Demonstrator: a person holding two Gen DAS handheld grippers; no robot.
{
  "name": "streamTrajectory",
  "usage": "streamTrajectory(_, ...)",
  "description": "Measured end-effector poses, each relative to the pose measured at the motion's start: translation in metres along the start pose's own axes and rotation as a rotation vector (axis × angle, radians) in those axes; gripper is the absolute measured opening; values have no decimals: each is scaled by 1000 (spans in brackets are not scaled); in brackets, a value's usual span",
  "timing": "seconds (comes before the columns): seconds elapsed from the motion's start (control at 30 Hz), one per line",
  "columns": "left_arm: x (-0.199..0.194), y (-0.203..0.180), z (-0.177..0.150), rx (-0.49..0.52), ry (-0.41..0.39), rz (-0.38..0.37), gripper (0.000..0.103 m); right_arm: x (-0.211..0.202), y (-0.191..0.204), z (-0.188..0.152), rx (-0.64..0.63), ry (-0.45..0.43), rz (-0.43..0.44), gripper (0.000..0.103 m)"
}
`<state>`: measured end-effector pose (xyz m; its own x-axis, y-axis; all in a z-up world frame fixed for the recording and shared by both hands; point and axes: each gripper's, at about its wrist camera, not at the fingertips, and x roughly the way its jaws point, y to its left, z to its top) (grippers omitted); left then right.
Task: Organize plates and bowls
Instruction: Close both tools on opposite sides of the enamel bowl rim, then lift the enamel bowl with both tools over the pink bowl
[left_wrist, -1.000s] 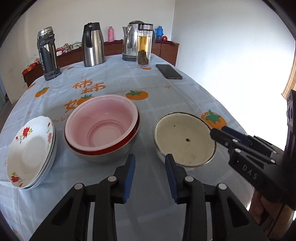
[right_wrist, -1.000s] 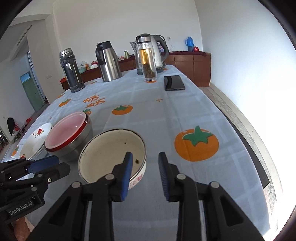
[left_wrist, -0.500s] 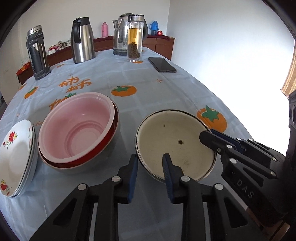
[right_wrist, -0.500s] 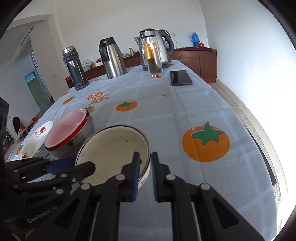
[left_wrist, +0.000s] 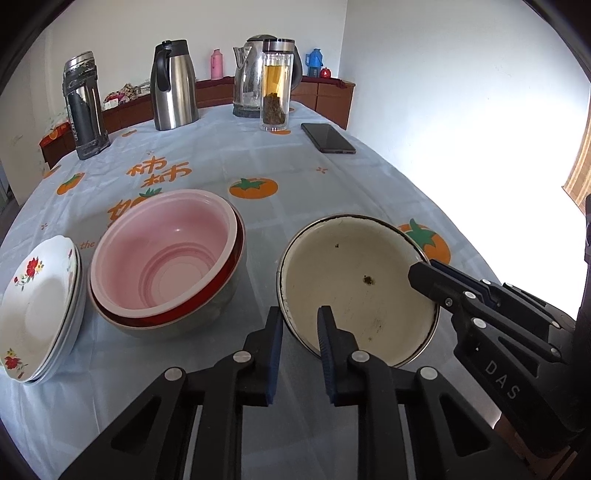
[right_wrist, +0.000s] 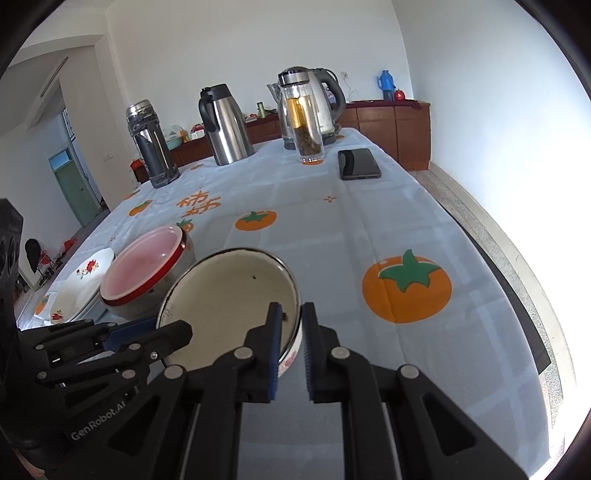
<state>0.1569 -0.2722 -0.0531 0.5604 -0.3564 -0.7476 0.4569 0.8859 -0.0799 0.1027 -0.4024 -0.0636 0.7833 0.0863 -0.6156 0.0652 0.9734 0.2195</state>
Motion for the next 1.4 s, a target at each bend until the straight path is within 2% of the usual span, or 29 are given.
streamTrajectory(0.4,-45,14,8,-22,-93,8,21,-29,25,17,-28,-50,45,11)
streamTrajectory(0.57,-64,27,14,-31,-151,44,21,-35,50,30,-75,-79,58,12)
streamTrajectory(0.73,-67,49,19,-73,-159,55,21,-39,73,47,-120,-116,80,12)
streamTrajectory(1.0,-73,76,29,-122,-184,85,21,-23,103,67,-174,-124,96,12)
streamTrajectory(1.4,-59,102,43,-137,-160,127,21,14,115,83,-180,-51,115,12)
